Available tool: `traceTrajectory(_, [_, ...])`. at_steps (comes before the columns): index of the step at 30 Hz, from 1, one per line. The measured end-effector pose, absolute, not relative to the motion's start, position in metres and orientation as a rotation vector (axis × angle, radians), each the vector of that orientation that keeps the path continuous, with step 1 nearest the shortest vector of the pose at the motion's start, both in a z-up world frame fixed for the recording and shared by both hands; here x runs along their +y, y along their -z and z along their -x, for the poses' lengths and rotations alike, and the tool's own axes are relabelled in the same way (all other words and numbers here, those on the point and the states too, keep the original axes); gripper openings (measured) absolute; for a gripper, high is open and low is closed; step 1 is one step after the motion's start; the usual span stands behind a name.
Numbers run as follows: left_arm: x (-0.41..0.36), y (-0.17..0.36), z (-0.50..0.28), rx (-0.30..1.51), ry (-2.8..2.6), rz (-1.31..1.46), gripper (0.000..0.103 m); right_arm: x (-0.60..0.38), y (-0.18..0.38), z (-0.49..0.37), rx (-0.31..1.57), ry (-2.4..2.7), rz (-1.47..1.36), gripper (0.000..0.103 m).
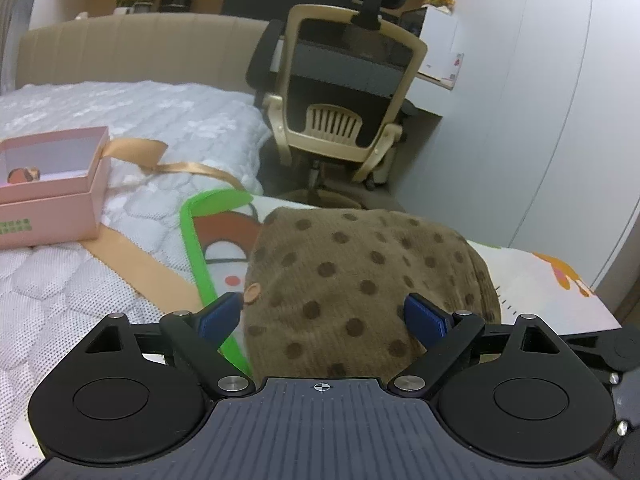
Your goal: Fold clothes
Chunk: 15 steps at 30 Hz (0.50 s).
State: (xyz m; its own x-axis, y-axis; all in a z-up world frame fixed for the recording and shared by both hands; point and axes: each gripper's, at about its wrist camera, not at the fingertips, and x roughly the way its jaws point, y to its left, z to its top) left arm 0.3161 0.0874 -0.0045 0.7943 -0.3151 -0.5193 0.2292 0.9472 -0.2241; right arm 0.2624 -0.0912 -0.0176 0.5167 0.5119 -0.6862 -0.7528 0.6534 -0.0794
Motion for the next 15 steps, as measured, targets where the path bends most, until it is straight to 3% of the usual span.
traceTrajectory(4, [0.091, 0.009, -0.321, 0.591, 0.296, 0.155, 0.093, -0.111, -0.002, -0.261, 0.726, -0.818, 0.349, 0.072])
traceTrajectory(10, [0.09, 0.012, -0.322, 0.599, 0.296, 0.153, 0.094, -0.137, -0.037, -0.301, 0.615, -0.672, 0.215, 0.085])
traceTrajectory(15, [0.089, 0.012, -0.323, 0.606, 0.288, 0.144, 0.095, -0.131, -0.019, -0.372, 0.559, -0.433, 0.166, 0.088])
